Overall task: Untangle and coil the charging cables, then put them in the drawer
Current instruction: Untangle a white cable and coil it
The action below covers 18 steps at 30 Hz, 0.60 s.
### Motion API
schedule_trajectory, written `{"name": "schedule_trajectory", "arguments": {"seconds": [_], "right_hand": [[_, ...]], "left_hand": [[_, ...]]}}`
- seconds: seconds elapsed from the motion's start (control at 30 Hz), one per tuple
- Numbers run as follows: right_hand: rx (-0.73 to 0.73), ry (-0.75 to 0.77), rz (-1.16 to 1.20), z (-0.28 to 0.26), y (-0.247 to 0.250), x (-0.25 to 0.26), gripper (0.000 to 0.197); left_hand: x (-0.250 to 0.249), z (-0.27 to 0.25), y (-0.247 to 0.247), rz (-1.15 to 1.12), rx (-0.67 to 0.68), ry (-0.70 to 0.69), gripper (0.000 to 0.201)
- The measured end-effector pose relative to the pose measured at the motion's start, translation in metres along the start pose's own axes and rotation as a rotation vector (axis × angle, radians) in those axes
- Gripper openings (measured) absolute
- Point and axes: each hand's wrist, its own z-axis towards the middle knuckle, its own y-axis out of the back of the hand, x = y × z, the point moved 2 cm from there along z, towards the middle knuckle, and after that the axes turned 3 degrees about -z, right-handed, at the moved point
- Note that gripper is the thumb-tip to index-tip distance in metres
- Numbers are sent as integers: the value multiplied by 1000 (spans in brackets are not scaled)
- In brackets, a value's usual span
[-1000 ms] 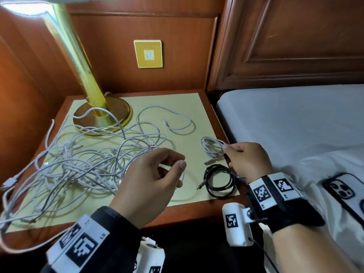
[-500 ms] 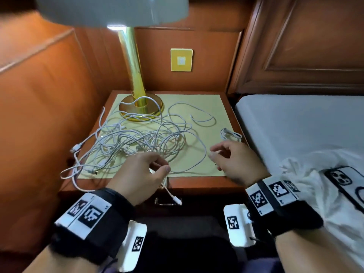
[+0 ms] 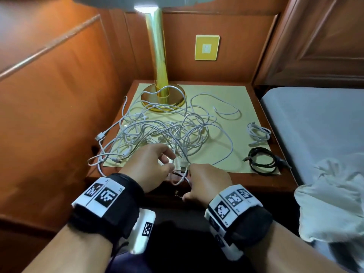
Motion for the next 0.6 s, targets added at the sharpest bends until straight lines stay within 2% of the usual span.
{"name": "schedule_trajectory", "arguments": {"seconds": [0.07,0.13,0.23,0.37,0.5,0.6], "right_hand": [[-60,-12,-20,4,0,2,19],[-81,-24,-6,6,-1,2,16],[-110,-44,129,8,4,-3,11],[-203,-49,470,11,23,-25,16],[-204,-14,847,7,36,-37,17],[-187,9,1169,0,43,-30,20]], "left_hand": [[2,0,2,-2,10,15,13],[4,0,2,7,33,18,13],[5,-1,3,-41,31,20,10],[7,-4,11,-55,-18,13,13],[3,-8,11,-4,-33,-64,43],[-3,-8,8,-34,-31,-113,36]]}}
